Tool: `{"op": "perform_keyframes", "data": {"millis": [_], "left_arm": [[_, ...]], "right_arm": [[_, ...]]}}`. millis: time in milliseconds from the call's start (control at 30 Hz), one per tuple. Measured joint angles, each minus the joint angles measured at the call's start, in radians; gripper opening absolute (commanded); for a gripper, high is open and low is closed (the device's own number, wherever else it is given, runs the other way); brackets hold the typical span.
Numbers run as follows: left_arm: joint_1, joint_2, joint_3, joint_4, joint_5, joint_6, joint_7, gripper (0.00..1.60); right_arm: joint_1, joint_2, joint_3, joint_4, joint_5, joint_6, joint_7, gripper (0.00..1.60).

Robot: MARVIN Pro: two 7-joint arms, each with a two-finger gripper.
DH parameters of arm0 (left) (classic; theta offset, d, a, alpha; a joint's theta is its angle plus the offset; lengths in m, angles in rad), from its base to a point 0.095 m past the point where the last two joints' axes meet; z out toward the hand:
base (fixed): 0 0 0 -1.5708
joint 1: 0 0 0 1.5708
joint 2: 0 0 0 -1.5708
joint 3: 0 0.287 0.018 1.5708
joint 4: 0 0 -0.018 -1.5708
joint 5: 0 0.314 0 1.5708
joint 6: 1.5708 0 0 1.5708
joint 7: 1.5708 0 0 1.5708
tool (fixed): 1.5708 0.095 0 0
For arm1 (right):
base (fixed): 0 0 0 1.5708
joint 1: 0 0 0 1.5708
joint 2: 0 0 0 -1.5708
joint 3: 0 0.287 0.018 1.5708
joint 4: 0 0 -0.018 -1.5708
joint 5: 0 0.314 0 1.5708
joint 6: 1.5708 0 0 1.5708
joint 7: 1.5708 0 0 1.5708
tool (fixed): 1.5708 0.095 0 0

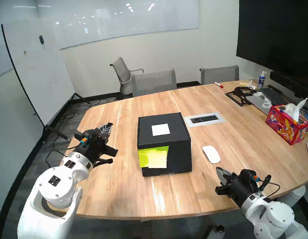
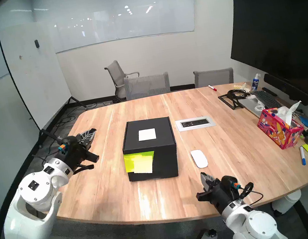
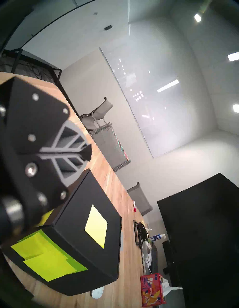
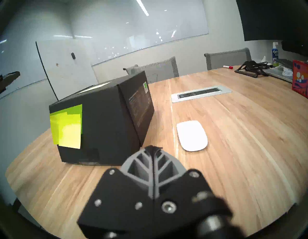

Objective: Open the box and place the mouse inside

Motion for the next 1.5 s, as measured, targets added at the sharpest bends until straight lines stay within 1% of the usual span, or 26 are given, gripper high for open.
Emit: {"op": "perform_keyframes", "data": {"millis": [300,500,600,700,1000,1167,1333,1500], "left_arm": [[-0.002,0.017,-0.001,0.074,0.015,-0.029,-0.034,0.00],[0.007,0.031,-0.004,0.090,0.030,-0.045,-0.056,0.00],[0.022,0.044,-0.013,0.088,0.032,-0.045,-0.081,0.00],[0.057,0.069,-0.044,0.080,0.022,-0.056,-0.126,0.00],[0.143,0.100,-0.089,0.078,0.031,-0.104,-0.169,0.00],[0.180,0.102,-0.097,0.080,0.053,-0.139,-0.172,0.00],[0.221,0.092,-0.096,0.075,0.079,-0.178,-0.157,0.00],[0.251,0.082,-0.082,0.069,0.108,-0.207,-0.141,0.00]], "right_arm": [[0.011,0.002,0.002,0.011,0.003,-0.006,0.010,0.00],[0.015,0.003,0.001,0.015,0.003,-0.010,0.014,0.00],[0.016,0.003,0.000,0.016,0.003,-0.012,0.016,0.00],[0.018,0.003,-0.001,0.018,0.003,-0.013,0.017,0.00],[0.019,0.003,-0.008,0.020,-0.004,-0.021,0.019,0.00],[0.019,0.001,-0.013,0.020,-0.015,-0.028,0.019,0.00],[0.020,-0.005,-0.018,0.023,-0.024,-0.038,0.021,0.00],[0.020,-0.010,-0.021,0.026,-0.031,-0.047,0.024,0.00]]}}
